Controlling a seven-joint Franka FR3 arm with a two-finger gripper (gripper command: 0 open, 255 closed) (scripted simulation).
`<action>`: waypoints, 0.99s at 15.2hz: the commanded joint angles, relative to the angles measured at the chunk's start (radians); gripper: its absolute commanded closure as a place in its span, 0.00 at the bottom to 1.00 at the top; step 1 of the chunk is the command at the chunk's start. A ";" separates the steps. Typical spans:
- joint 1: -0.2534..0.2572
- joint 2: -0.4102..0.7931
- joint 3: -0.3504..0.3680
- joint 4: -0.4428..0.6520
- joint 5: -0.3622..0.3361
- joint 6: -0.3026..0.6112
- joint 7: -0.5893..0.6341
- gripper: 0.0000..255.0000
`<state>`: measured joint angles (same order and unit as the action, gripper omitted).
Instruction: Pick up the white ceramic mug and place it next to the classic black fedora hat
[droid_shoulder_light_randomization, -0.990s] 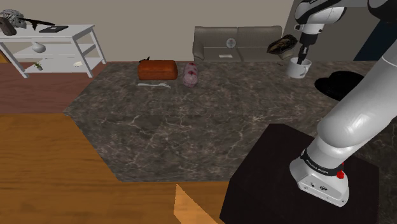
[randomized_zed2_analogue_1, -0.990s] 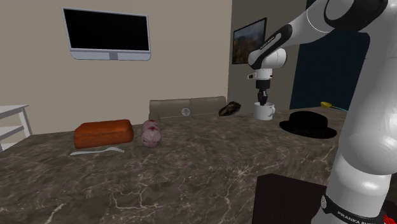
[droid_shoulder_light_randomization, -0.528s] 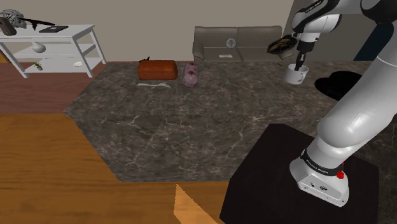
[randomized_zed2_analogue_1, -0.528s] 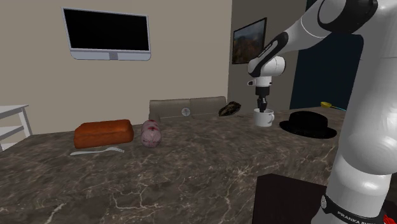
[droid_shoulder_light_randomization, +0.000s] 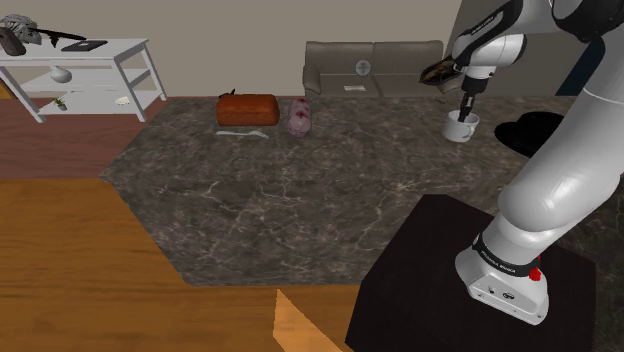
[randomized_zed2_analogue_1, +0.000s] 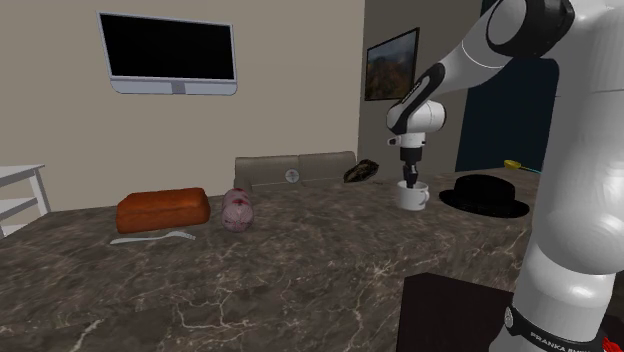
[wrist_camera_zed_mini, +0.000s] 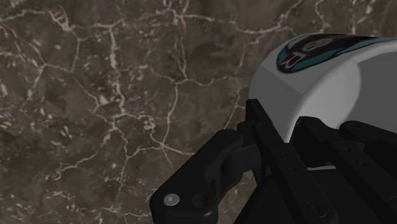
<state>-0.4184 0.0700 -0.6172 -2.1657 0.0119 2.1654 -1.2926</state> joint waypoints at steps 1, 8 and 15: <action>-0.003 0.018 0.001 -0.013 0.013 0.029 -0.010 1.00; -0.004 0.029 0.002 -0.019 0.021 0.043 -0.015 1.00; -0.004 0.029 0.002 -0.019 0.021 0.043 -0.015 0.00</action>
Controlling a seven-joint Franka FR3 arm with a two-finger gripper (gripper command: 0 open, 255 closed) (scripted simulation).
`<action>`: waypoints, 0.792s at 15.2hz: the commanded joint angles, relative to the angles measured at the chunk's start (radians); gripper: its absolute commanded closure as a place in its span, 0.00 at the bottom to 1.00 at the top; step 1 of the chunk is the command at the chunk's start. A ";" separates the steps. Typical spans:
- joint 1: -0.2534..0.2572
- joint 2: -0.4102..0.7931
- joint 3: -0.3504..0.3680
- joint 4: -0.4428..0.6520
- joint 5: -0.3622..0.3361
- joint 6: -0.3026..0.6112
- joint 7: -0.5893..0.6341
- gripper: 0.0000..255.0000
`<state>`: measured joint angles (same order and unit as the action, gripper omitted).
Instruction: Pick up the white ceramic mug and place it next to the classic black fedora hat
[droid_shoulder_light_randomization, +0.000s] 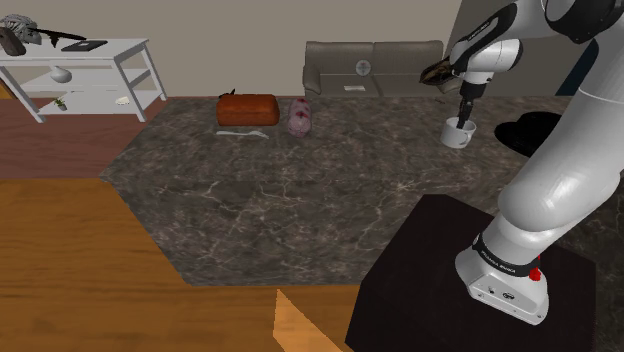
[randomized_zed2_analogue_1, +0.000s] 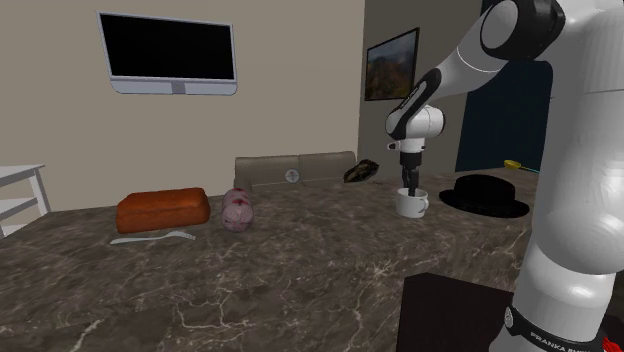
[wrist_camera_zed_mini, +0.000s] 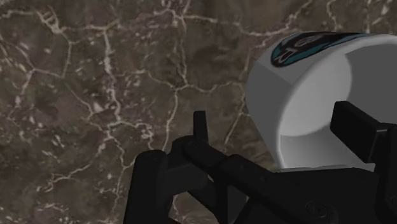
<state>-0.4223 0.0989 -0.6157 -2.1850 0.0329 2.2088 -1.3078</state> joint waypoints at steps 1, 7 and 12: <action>0.000 0.000 0.000 0.000 0.000 0.000 0.000 0.00; 0.009 -0.067 -0.002 0.069 -0.047 -0.124 0.034 0.00; 0.009 -0.067 -0.002 0.069 -0.046 -0.124 0.034 0.00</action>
<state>-0.4130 0.0321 -0.6176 -2.1161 -0.0134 2.0854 -1.2740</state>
